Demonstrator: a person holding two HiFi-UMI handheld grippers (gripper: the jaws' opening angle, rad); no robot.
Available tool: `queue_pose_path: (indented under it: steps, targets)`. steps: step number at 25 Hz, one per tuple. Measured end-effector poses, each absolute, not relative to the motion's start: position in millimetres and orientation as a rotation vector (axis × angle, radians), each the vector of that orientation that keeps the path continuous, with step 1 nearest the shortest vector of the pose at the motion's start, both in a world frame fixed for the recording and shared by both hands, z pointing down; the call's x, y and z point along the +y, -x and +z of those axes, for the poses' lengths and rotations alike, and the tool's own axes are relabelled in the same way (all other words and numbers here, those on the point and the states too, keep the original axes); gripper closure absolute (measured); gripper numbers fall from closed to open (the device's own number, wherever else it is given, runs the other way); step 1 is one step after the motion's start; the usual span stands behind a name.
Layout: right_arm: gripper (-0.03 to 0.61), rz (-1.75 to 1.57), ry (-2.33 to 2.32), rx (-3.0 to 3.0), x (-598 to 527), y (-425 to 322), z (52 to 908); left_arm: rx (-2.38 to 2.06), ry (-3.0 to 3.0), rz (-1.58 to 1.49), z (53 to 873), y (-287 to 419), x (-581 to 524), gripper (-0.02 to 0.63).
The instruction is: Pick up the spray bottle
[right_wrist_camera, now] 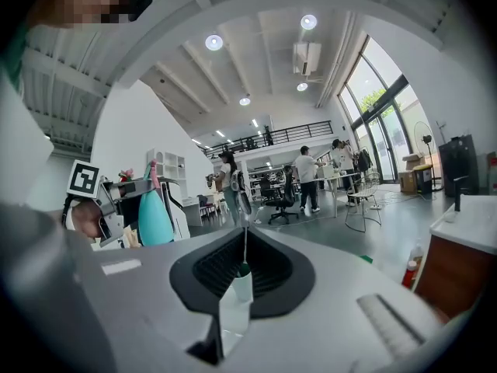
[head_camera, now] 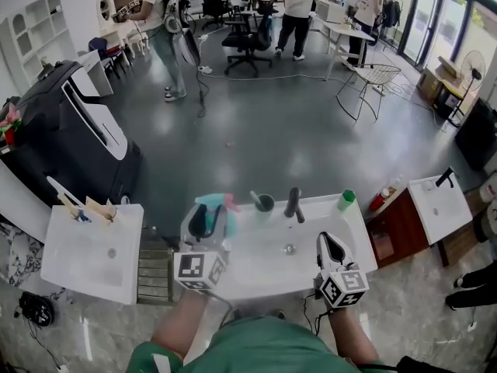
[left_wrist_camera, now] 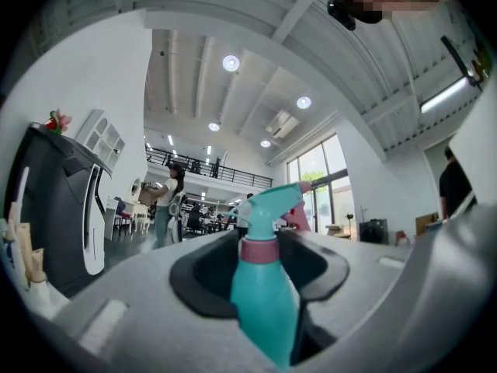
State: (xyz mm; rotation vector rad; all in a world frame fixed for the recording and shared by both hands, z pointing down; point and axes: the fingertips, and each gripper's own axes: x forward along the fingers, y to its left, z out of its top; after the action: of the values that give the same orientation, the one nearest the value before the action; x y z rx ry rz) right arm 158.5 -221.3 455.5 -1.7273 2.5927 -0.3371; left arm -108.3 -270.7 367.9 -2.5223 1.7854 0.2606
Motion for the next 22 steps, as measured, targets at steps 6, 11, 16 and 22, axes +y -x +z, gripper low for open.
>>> queue_pose_path:
  steps: [6, 11, 16, 22]
  targets:
    - [0.574, -0.272, 1.701, 2.581, -223.4, -161.0, 437.4, 1.784, 2.501, 0.275, 356.5, 107.4, -267.2, 0.454]
    - [0.574, -0.232, 1.69, 2.572, -224.8, -163.3, 428.2, 1.773, 2.492, 0.29, 350.1, 106.2, -265.5, 0.454]
    - [0.574, -0.213, 1.689, 2.566, -225.7, -164.5, 423.6, 1.762, 2.489, 0.297, 346.5, 106.0, -264.7, 0.456]
    - [0.574, -0.208, 1.686, 2.568, -226.7, -163.4, 423.4, 1.76, 2.502, 0.297, 349.4, 105.0, -265.7, 0.457]
